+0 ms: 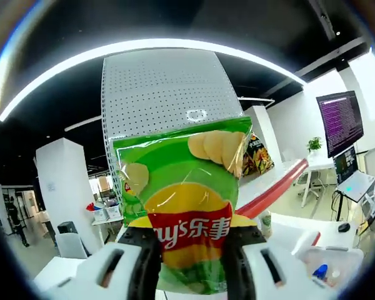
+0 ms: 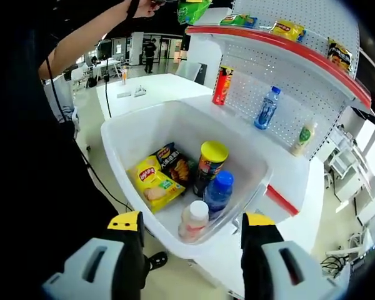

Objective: Place the items from the shopping basket onto the snack and drink counter

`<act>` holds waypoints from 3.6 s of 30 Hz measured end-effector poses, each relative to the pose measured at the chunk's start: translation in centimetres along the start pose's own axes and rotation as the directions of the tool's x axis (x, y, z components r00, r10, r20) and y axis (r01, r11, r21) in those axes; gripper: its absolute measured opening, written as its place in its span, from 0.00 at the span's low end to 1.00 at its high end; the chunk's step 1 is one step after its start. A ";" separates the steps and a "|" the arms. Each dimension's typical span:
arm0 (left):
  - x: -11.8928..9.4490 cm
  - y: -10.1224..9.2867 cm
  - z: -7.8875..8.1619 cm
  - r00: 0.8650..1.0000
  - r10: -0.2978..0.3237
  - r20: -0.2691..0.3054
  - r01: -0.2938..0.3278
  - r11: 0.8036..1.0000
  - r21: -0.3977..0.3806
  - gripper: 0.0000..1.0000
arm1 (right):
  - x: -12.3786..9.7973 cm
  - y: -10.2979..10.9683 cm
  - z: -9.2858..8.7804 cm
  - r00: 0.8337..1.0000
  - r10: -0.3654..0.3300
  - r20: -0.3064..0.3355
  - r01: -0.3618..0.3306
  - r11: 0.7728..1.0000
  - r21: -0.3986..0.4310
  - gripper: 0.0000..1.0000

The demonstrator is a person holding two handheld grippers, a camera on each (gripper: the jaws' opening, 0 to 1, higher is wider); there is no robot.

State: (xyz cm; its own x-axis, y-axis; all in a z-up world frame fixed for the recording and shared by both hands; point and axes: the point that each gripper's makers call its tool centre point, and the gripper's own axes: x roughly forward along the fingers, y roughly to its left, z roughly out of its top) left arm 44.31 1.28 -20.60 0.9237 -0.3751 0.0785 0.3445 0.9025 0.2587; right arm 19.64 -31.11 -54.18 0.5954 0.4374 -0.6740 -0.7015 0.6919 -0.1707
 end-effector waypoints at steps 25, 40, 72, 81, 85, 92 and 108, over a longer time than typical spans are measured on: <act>6.4 6.4 5.5 0.987 0.157 0.037 -0.157 0.988 -0.006 0.38 | -0.7 -1.1 -0.5 0.999 -0.034 -0.002 0.034 0.999 0.007 0.62; 11.3 10.0 2.2 0.978 0.198 -0.060 -0.204 0.972 -0.114 0.38 | -0.9 -1.4 -0.8 0.998 -0.059 0.002 0.059 0.997 0.040 0.60; 16.0 11.8 -3.9 0.949 0.221 -0.224 -0.255 0.958 -0.131 0.38 | -1.1 -2.4 -0.8 0.994 -0.106 0.003 0.106 0.992 0.069 0.60; 17.1 12.2 -4.2 0.943 0.213 -0.255 -0.250 0.961 -0.123 0.38 | -1.3 -2.3 -1.0 0.993 -0.115 0.001 0.114 0.990 0.077 0.60; 17.3 12.7 -4.5 0.931 0.240 -0.276 -0.278 0.954 -0.110 0.38 | -1.6 -2.4 -1.3 0.992 -0.123 -0.003 0.123 0.989 0.084 0.60; 18.0 13.0 -5.1 0.925 0.249 -0.286 -0.291 0.950 -0.116 0.38 | -2.0 -2.3 -2.1 0.991 -0.133 -0.013 0.133 0.986 0.101 0.60; 18.2 13.1 -5.5 0.925 0.204 -0.319 -0.260 0.955 -0.144 0.39 | -1.9 -2.1 -1.9 0.991 -0.132 -0.007 0.132 0.986 0.102 0.61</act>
State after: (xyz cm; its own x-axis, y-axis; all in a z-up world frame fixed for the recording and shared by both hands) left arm 66.58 7.41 -21.10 0.9786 -0.0952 -0.1821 0.1127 0.9897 0.0880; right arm 19.23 -34.47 -53.97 0.6803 0.3378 -0.6505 -0.5726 0.7989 -0.1840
